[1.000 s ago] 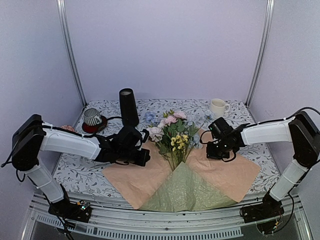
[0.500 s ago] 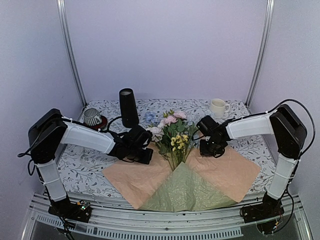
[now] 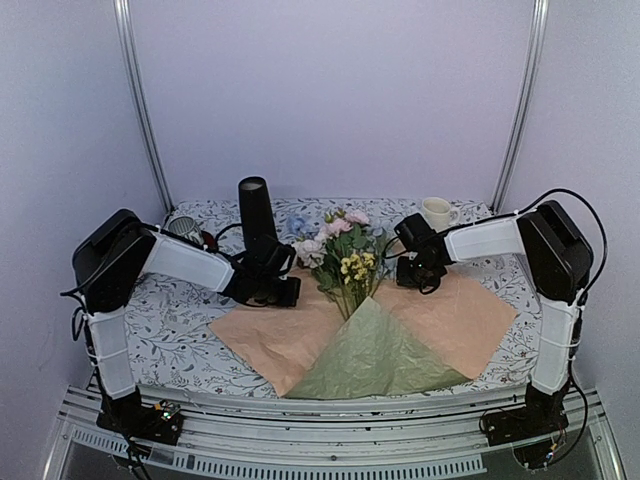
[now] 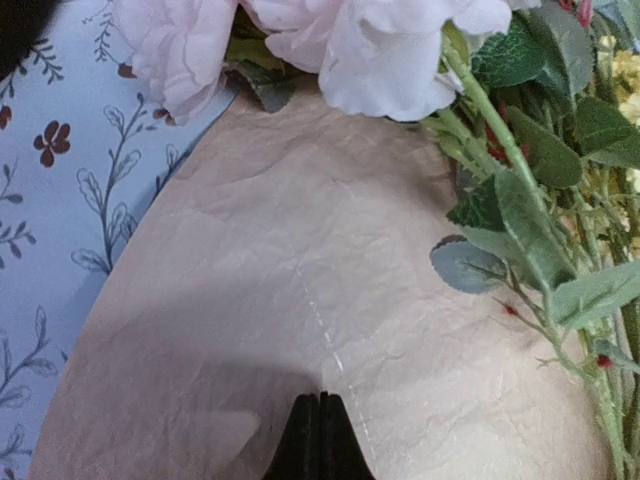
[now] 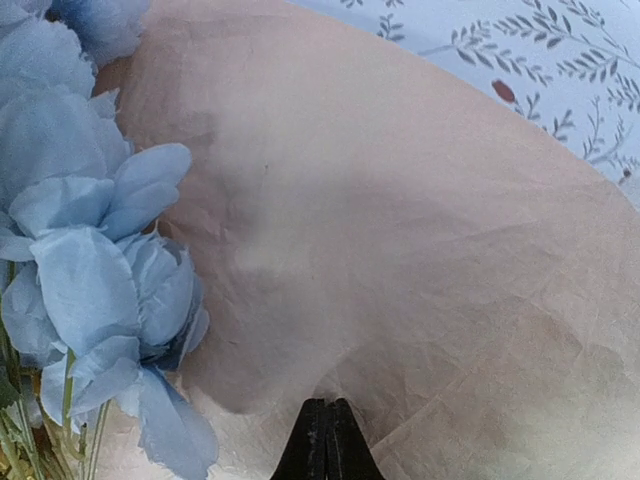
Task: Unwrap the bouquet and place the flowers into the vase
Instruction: Adjust the 1/4-folded wrapping paper at the center of the board.
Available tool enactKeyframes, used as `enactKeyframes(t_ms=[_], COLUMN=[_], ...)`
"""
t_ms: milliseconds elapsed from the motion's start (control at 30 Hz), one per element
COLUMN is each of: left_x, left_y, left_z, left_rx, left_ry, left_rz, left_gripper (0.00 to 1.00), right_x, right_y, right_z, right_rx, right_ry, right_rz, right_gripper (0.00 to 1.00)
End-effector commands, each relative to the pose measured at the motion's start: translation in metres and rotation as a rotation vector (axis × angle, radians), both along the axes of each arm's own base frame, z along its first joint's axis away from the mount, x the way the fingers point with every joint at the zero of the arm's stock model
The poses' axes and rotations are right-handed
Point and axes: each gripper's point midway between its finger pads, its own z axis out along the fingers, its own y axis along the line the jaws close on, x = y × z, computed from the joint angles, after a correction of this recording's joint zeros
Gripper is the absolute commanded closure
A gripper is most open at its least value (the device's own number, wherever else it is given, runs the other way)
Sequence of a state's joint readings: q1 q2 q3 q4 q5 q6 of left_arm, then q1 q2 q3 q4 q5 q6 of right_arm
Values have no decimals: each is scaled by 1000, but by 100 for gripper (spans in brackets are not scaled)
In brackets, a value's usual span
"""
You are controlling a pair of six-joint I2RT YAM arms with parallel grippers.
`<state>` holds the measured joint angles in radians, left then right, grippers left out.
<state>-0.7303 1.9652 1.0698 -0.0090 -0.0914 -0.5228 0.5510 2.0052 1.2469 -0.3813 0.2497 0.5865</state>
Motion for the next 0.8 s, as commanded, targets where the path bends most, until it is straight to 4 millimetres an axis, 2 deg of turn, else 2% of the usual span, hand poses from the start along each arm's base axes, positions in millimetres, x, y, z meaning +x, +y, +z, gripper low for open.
enactKeyframes(t_ms=[0, 100, 200, 467, 567, 633, 767], left_x=[2, 16, 30, 55, 55, 55, 48], left_y=[31, 33, 34, 36, 33, 29, 24], left_z=[-43, -47, -44, -49, -34, -15, 19], left_rx=[87, 70, 58, -5, -39, -68, -118], left_ry=[103, 113, 97, 111, 86, 58, 4], left_rz=[20, 24, 32, 23, 7, -12, -53], left_gripper=[100, 100, 100, 100, 100, 100, 91], right_x=[-17, 1, 17, 45, 48, 51, 47], right_y=[-31, -34, -32, -28, -26, -22, -10], right_z=[-63, -66, -60, -50, -33, -14, 24], right_rx=[-59, -53, -50, -26, -15, 11, 68], right_ry=[208, 212, 193, 174, 142, 104, 32], right_rz=[4, -7, -5, 7, 11, 35, 131], right_gripper=[98, 98, 98, 98, 98, 97, 96])
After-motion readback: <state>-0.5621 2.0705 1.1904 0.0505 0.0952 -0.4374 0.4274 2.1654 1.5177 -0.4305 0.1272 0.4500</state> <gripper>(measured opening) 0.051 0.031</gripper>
